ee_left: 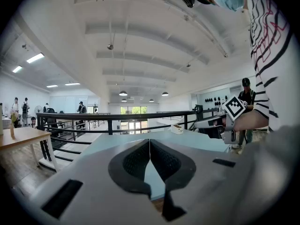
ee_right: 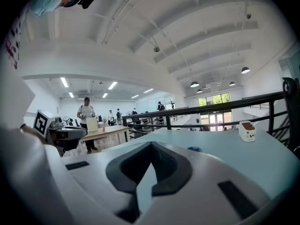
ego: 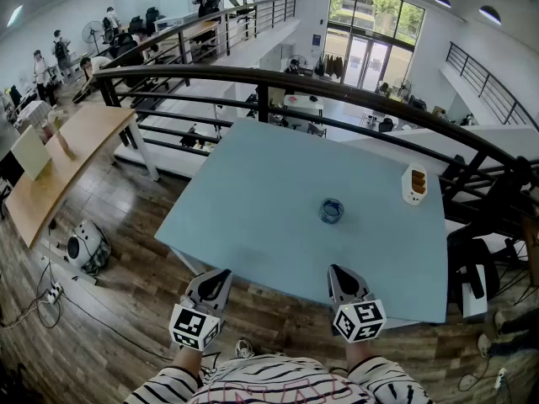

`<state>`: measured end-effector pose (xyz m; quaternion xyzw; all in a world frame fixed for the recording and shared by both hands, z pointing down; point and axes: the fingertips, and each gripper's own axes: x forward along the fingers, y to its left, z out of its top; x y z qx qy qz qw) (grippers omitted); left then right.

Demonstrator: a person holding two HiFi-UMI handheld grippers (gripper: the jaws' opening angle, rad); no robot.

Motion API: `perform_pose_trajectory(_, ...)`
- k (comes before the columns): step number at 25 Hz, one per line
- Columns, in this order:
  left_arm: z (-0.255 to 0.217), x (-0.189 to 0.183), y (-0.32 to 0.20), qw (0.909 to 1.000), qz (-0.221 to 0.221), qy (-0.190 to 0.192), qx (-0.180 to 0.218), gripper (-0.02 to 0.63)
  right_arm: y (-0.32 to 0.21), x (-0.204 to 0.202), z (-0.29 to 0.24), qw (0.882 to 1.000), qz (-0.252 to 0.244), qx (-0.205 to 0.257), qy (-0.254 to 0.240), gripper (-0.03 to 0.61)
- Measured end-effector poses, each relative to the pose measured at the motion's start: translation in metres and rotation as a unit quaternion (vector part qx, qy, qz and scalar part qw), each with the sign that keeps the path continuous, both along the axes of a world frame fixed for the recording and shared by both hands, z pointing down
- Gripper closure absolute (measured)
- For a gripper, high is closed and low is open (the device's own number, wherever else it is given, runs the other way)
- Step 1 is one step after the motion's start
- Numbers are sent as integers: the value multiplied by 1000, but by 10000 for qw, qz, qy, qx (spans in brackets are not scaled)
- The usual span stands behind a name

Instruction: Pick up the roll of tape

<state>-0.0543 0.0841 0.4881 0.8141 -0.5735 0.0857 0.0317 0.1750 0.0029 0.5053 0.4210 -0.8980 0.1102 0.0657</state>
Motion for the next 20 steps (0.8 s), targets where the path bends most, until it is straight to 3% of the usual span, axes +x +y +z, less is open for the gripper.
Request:
perform_pose_trajectory(8,2,5,-2,10000,-36,-21,-23,586,-3,2,0,10000,-86,40,31,552)
perform_pose_trajectory(13,2,11,-5,10000,-25,44,63,584,-6,0,-3,9995,-187,98,-239,549)
perform_pose_trajectory(15,6,19,-7,10000,32,52,33,532,-8,3,0,9994,-175,97,-270,545)
perform_pose_trajectory(16,8,23,-8,10000,59,45,5,471,-8,4,2,9994,-195,88,-281,535)
perform_pose_trajectory(18,15,30,-9,9999,91,31,-51,428,-8,6,8,9993,-251,53,-262,366)
perform_pose_trajectory(20,23,34,-10,9998,129,73,-104,428,-7,8,15,9995,-282,14,-165,364)
